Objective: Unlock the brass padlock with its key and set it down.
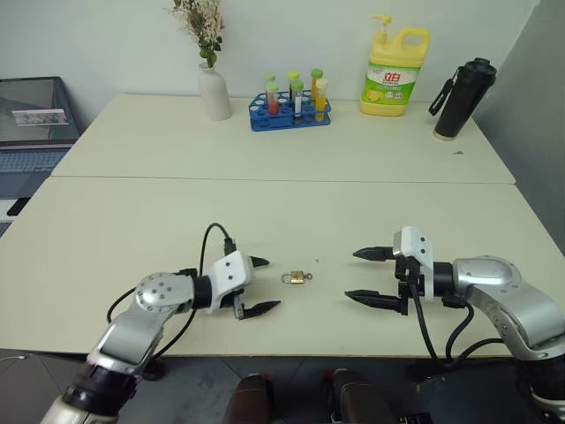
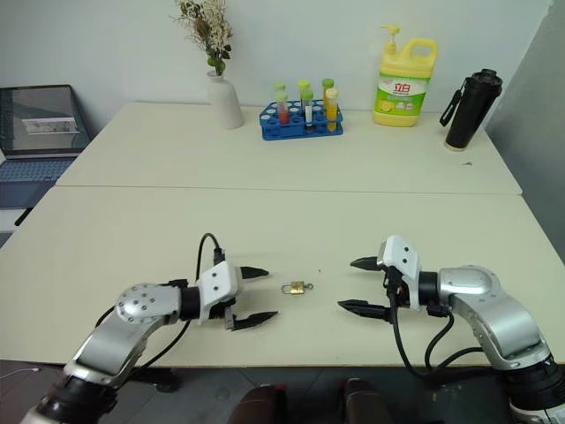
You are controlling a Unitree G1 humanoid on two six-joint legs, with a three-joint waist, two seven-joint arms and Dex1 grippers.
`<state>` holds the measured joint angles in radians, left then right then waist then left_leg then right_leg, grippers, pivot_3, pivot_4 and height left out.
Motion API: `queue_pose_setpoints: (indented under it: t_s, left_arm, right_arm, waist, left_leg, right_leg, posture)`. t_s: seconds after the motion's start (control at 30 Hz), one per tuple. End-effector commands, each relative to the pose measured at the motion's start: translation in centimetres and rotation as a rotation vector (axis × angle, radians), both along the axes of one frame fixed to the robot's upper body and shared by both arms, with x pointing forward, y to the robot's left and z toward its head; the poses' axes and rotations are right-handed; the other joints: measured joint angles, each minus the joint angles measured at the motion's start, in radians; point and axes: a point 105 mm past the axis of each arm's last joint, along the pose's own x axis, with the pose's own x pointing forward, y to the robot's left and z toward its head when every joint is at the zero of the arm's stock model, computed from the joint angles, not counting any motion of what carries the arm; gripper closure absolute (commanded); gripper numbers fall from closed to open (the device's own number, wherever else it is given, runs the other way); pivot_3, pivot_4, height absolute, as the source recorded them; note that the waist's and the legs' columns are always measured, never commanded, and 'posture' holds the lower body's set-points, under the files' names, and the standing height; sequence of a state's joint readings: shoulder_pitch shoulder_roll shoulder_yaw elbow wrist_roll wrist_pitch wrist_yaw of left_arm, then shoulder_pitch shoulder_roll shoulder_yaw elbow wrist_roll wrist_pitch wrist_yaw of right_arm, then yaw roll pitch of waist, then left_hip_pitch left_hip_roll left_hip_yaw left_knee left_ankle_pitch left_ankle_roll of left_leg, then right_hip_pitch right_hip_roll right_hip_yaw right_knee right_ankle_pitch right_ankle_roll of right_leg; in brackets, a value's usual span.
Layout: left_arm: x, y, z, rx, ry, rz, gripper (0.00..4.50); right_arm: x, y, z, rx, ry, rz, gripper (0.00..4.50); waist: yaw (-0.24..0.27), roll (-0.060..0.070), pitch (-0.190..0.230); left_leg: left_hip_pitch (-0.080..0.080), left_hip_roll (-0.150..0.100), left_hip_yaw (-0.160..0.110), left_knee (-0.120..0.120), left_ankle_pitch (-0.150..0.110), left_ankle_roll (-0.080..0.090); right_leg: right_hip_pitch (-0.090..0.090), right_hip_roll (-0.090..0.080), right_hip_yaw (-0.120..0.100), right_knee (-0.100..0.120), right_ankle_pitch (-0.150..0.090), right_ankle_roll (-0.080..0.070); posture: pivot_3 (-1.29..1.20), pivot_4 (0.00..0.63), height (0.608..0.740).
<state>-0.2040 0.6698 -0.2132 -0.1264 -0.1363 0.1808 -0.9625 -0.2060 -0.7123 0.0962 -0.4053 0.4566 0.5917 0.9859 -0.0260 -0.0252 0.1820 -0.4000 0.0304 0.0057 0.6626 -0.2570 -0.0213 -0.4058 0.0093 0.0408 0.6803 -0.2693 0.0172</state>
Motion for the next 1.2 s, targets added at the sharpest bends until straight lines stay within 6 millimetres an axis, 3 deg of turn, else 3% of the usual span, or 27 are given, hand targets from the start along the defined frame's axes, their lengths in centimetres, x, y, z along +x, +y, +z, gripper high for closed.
queue_pose_setpoints:
  t_s: [0.03,0.23,0.57,0.93,1.2]
  left_arm:
    - [1.3,-1.0,0.2,0.003,-0.028,-0.023,0.00]
    - [1.6,-2.7,-0.2,-0.009,0.023,-0.077,0.00]
    - [1.1,-3.8,-0.9,0.027,0.061,-0.138,0.00]
    - [1.5,-3.6,-1.8,0.075,0.085,-0.101,3.52]
    - [1.1,-3.8,-1.4,0.064,0.036,-0.145,3.54]
  right_arm:
    - [-0.3,-0.3,0.4,-0.020,-0.029,-0.025,0.03]
    - [-0.8,-0.7,-0.1,-0.044,0.009,-0.050,0.03]
    - [-1.1,-0.8,0.2,-0.047,0.010,-0.071,0.03]
    - [-1.1,-0.9,0.6,-0.043,0.004,-0.085,0.00]
    - [-1.1,-0.8,1.2,-0.015,-0.012,-0.078,0.00]
  waist:
    - [0.000,0.000,0.000]
    - [-0.002,0.000,0.000]
    - [-0.002,0.000,0.000]
    - [-0.002,-0.001,-0.001]
    - [-0.002,-0.001,-0.001]
  left_leg:
    - [0.000,0.000,0.000,0.000,0.000,0.000]
    - [0.000,0.000,0.000,0.000,0.000,0.000]
    - [0.000,0.000,0.000,0.000,0.000,0.000]
    - [0.001,0.000,-0.001,0.001,0.000,0.000]
    - [0.001,0.000,-0.001,0.001,0.000,0.000]
  right_leg:
    - [0.000,0.000,0.000,0.000,0.000,0.000]
    - [0.000,0.000,0.000,0.000,0.000,0.000]
    - [0.000,0.001,0.000,0.000,0.000,0.000]
    - [0.001,0.001,0.000,0.000,0.000,0.001]
    - [0.001,0.001,0.000,0.001,0.001,0.001]
  posture:
    - [0.00,0.150,0.740]
    - [0.00,0.150,0.740]
    - [0.00,0.150,0.740]
    - [0.00,0.150,0.740]
    - [0.00,0.150,0.740]
